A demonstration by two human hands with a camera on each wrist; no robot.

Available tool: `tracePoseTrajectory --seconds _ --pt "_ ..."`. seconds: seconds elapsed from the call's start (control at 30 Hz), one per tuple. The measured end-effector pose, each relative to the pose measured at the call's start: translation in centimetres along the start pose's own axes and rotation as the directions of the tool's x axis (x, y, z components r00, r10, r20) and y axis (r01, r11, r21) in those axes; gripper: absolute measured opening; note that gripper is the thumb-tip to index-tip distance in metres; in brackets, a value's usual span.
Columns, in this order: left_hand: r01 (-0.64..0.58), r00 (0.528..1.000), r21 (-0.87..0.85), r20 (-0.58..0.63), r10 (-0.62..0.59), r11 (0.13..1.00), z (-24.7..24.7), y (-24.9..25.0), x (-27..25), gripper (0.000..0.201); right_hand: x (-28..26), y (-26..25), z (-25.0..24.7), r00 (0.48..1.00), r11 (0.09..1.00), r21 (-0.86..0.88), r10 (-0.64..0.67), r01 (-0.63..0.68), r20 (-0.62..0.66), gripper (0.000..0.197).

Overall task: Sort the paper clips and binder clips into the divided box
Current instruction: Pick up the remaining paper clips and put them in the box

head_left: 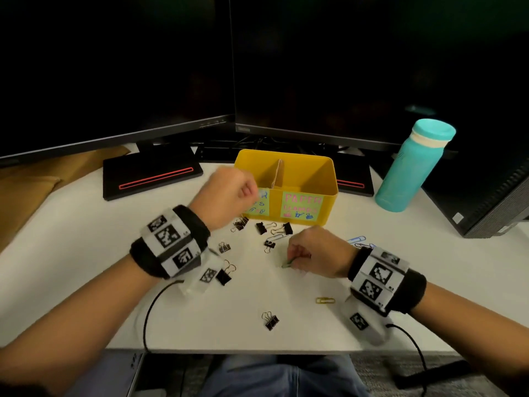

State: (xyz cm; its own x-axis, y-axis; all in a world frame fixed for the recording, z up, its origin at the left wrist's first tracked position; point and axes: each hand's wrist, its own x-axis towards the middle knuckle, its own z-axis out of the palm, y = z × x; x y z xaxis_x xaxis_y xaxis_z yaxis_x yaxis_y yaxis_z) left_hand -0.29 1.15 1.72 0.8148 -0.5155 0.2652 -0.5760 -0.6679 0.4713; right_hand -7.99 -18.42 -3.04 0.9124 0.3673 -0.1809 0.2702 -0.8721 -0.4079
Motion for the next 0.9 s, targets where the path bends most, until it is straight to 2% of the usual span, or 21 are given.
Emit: tracePoseTrajectory --seconds 0.03,0.1,0.13,0.2,0.27,0.33,0.37,0.43,0.47,0.5,0.57,0.6,0.67,0.77,0.83,0.9 --pt "0.014 0.996 -0.004 -0.091 -0.014 1.000 -0.6 -0.3 0.9 0.007 0.6 -0.1 -1.2 1.000 1.000 0.025 -0.004 0.004 -0.023 0.009" --pt "0.064 0.990 0.013 -0.129 -0.062 0.998 -1.0 -1.1 2.4 0.011 2.0 -0.7 -4.2 0.990 0.998 0.064 -0.018 0.027 -0.141 0.010" --pt "0.095 0.991 0.018 -0.101 -0.093 0.995 -0.8 -1.5 2.9 0.014 2.9 -1.1 -5.6 0.972 0.994 0.099 -0.010 0.034 -0.235 0.009" --pt "0.128 0.988 0.024 -0.089 -0.125 0.991 -0.2 -2.3 3.1 0.019 5.0 -1.9 -7.9 0.903 0.981 0.194 0.057 0.029 -0.425 0.003" --pt "0.110 0.975 0.021 -0.197 -0.104 0.994 -0.3 -2.5 2.3 0.016 7.3 -2.4 -9.2 0.857 0.982 0.191 0.101 -0.003 -0.505 0.012" --pt "0.033 0.967 -0.014 -0.252 -0.036 0.999 -0.8 -2.0 0.4 0.008 8.8 -2.6 -9.6 0.881 0.993 0.109 0.092 -0.046 -0.464 0.016" --pt "-0.012 0.981 -0.064 -0.195 0.000 0.998 -1.0 -1.5 -0.9 0.005 9.0 -2.7 -9.5 0.891 0.997 0.062 0.075 -0.053 -0.447 0.018" --pt "-0.060 0.995 -0.202 0.069 0.075 0.978 -1.0 0.0 -3.3 0.009 8.2 -2.8 -9.4 0.889 1.000 -0.001 0.016 -0.018 -0.458 0.022" --pt "-0.048 0.971 -0.245 0.216 0.103 0.968 -0.7 0.6 -4.3 0.013 7.3 -2.9 -9.3 0.893 0.999 -0.029 -0.034 0.024 -0.449 0.018" --pt "-0.023 0.933 -0.252 0.343 0.112 0.967 -0.3 1.2 -5.1 0.018 6.1 -3.1 -9.0 0.917 0.995 -0.067 -0.091 0.071 -0.389 0.013" --pt "-0.005 0.853 -0.198 0.511 0.107 0.980 1.1 1.9 -6.1 0.026 3.3 -3.0 -7.8 0.987 0.985 -0.117 -0.137 0.126 -0.090 0.007" --pt "-0.014 0.819 -0.168 0.564 0.108 0.986 1.9 2.1 -6.3 0.029 1.8 -2.8 -6.9 0.992 0.986 -0.117 -0.111 0.118 0.065 0.010" --pt "-0.048 0.759 -0.130 0.639 0.121 0.990 3.3 2.6 -6.5 0.030 -0.7 -1.5 -4.9 0.972 0.990 -0.122 -0.039 0.069 0.232 0.016" --pt "-0.095 0.710 -0.095 0.691 0.135 0.991 4.6 3.0 -6.4 0.018 -3.4 0.5 -2.4 0.954 0.992 -0.124 0.054 -0.017 0.294 0.020" --pt "-0.115 0.727 -0.039 0.678 0.111 0.993 5.0 2.6 -6.0 0.010 -4.8 1.5 -1.4 0.956 0.997 -0.064 0.053 -0.037 0.287 0.020" --pt "-0.135 0.772 0.080 0.634 0.054 0.988 4.7 2.2 -5.3 0.014 -5.8 2.4 -1.2 0.978 0.998 -0.016 0.066 -0.064 0.198 0.023"
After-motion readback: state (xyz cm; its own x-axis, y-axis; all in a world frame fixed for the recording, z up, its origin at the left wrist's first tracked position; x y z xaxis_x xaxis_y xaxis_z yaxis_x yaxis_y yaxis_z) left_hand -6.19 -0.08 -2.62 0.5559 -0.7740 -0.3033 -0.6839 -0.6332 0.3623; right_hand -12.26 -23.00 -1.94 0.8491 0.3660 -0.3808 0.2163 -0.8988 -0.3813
